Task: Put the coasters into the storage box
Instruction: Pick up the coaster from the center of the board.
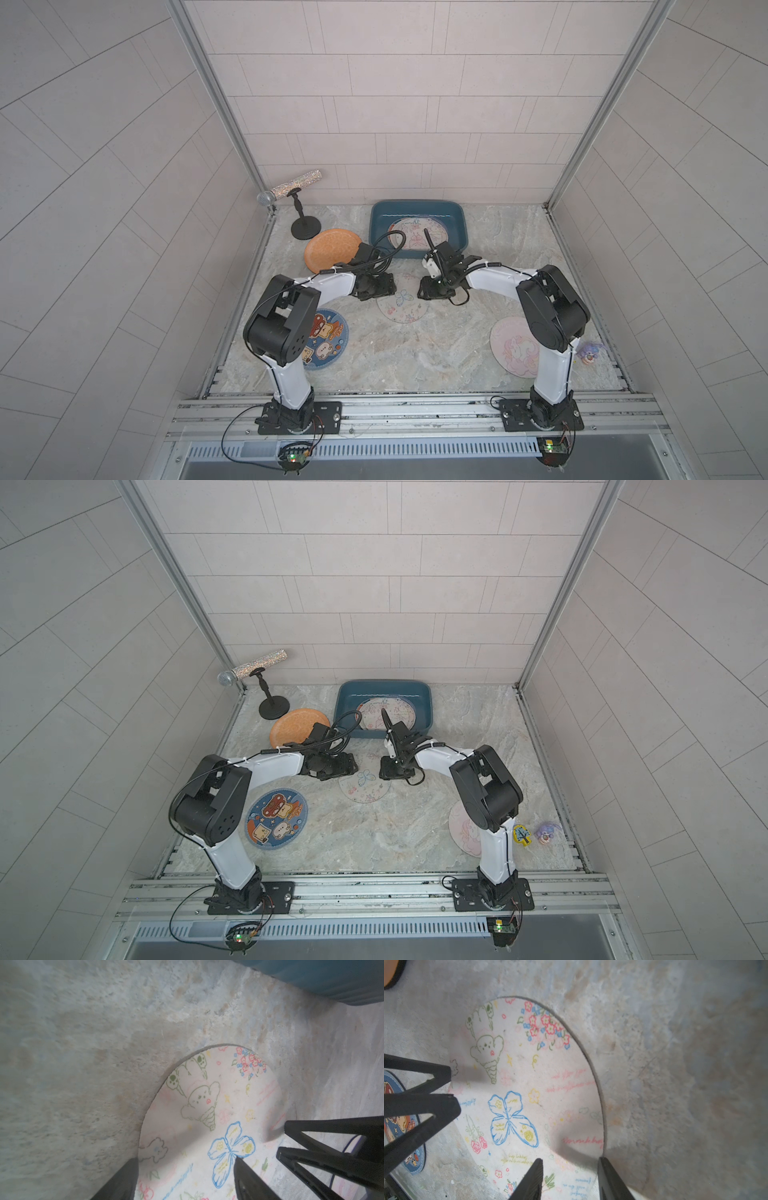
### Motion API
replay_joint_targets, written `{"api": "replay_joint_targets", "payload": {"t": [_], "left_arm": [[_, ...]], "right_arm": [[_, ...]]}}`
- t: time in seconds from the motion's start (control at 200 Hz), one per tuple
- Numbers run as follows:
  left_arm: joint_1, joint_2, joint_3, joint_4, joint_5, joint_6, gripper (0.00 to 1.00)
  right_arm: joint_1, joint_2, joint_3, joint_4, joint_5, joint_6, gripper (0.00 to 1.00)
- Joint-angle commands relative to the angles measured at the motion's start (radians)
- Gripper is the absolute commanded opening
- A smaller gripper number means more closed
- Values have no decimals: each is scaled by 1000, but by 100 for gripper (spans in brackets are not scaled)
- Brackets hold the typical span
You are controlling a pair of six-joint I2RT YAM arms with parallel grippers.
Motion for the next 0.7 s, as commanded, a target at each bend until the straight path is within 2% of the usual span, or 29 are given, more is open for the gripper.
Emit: {"api": "replay_joint_targets", "payload": {"t": [0.0,0.165,0.315,0.495,0.695], "left_arm": [[-11,54,-42,-81,11,-8,77],[-11,54,-42,-82,12,-9,77],[-11,51,-42,-84,13,-9,74],[-11,46,-44,-85,14,-11,60],[-10,42,-35,-90,20,-13,37]], "right_arm": [[16,51,-8,-28,-1,10,41],[15,58,-6,-27,-1,11,34],[16,59,-6,-25,-4,11,33],[15,56,-7,-25,-7,12,33],[14,47,-9,-24,-11,15,33]]}}
